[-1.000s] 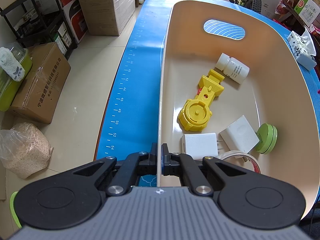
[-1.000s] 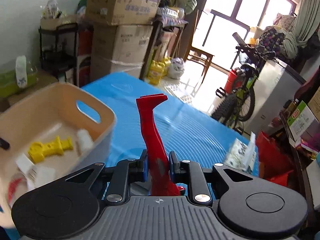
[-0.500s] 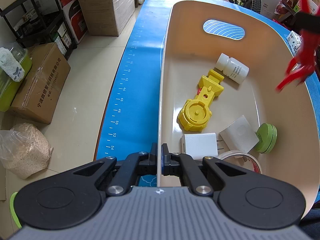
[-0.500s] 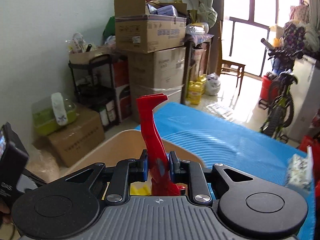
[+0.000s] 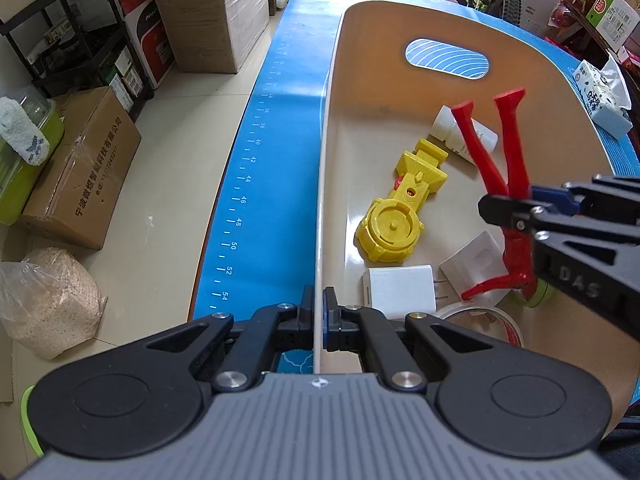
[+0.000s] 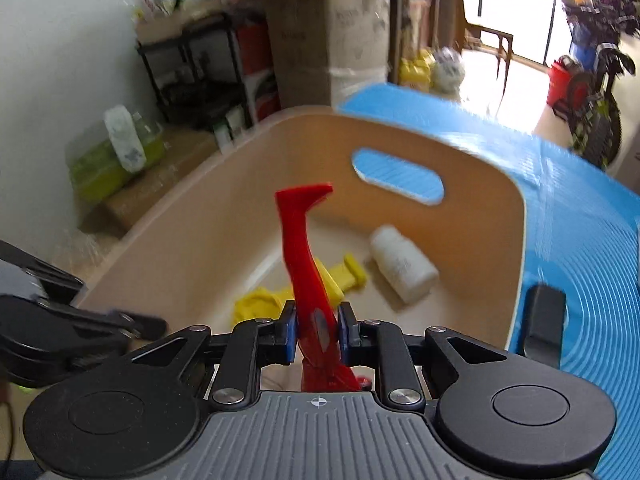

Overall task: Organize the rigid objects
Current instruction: 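Drop the red toy figure into the basket with the right gripper, then grasp the black remote with the right gripper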

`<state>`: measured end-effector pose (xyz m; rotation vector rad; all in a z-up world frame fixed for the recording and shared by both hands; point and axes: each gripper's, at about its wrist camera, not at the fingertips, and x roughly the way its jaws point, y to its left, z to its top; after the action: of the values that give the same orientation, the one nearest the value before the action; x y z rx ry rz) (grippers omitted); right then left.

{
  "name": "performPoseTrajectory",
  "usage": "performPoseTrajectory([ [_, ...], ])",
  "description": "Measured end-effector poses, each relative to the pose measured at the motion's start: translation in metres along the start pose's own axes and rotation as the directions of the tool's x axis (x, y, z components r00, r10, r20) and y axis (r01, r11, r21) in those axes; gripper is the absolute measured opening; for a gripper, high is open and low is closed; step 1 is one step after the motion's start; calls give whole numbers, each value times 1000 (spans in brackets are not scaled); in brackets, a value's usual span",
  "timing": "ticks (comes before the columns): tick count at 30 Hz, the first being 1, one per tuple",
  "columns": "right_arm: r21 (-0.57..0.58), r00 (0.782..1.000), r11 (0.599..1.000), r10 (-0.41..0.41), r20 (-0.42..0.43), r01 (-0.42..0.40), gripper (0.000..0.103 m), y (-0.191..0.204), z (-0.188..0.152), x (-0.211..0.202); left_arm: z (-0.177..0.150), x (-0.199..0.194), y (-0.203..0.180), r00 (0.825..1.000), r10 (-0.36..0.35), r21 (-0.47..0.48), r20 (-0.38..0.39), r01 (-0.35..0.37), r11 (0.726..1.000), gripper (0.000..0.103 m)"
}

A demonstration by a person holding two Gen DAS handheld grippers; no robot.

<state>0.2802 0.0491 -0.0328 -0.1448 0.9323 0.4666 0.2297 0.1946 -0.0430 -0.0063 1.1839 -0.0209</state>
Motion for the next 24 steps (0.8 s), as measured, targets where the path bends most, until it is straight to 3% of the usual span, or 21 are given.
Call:
performPoseTrajectory([
  [2, -8, 1000, 1000, -7, 1, 7, 31, 0, -4, 2, 0, 0, 0, 1000, 0, 0, 1, 0, 1000, 4],
  [4, -4, 1000, 1000, -18, 5, 18, 40, 1, -6, 0, 0, 0, 0, 1000, 3, 1, 0, -3, 1000, 4],
  [6, -13, 999, 1000, -6, 41, 7, 59, -1, -6, -7, 0, 0, 0, 1000, 1, 1, 1, -2, 1000, 4],
  [9, -41, 994, 999, 4, 108, 0, 71, -1, -10, -25, 1, 0, 1, 1000, 4, 2, 0, -4, 1000, 4],
  [13, -26, 979, 1000, 10, 201, -5, 78, -9, -17, -54, 1, 0, 2, 1000, 4, 2, 1, -4, 1000, 4],
  [18, 19, 952, 998, -60, 301, 57, 88, -30, -29, -87, 1, 0, 1, 1000, 4, 2, 0, -4, 1000, 4],
  [24, 117, 934, 983, -171, 314, 140, 91, -74, -43, -99, 1, 1, 1, 1000, 3, 2, 0, -3, 1000, 4],
])
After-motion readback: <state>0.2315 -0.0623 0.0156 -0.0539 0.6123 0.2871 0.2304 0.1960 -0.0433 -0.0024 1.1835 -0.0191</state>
